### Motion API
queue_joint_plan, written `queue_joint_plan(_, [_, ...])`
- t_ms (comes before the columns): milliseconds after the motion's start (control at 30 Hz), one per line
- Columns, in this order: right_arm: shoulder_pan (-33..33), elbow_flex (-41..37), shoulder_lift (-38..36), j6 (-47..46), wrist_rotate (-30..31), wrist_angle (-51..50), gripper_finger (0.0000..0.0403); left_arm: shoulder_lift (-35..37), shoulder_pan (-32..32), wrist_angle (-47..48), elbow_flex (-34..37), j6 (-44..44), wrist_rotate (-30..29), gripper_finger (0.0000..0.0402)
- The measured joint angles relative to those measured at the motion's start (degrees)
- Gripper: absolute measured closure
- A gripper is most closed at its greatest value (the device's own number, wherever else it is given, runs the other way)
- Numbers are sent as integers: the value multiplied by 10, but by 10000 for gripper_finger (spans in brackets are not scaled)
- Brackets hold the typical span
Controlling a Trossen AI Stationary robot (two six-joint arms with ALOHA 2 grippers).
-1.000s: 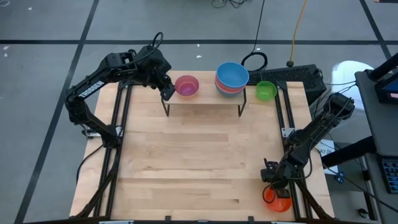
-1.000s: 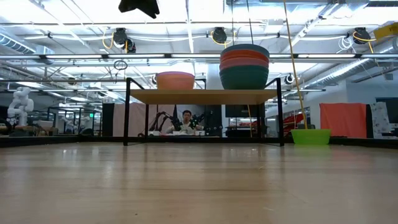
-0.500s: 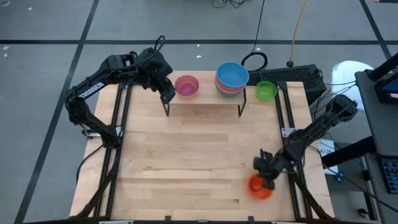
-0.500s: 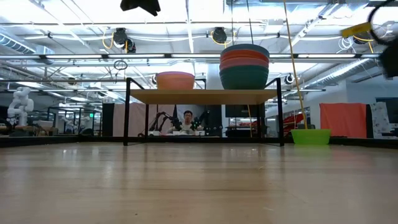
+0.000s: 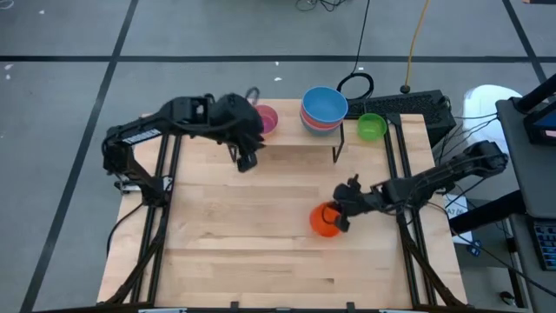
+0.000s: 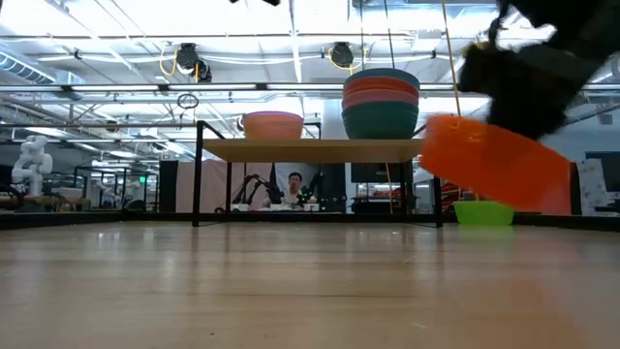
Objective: Place and stack bowls onto a shelf
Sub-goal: Stack the transparent orange bowl on top of the transparent violet bowl on the shelf
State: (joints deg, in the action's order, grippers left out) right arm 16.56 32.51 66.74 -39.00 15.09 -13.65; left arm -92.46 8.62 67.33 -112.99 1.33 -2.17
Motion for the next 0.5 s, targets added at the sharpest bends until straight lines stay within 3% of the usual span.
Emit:
queue_joint_plan(233, [-54,62,0,56,35,2,403,-49,-62,2,0,-25,-14,314])
queue_joint_plan(500, [-84,71,0,59,60,1,403,-98,-157,0,0,-85,-24,314])
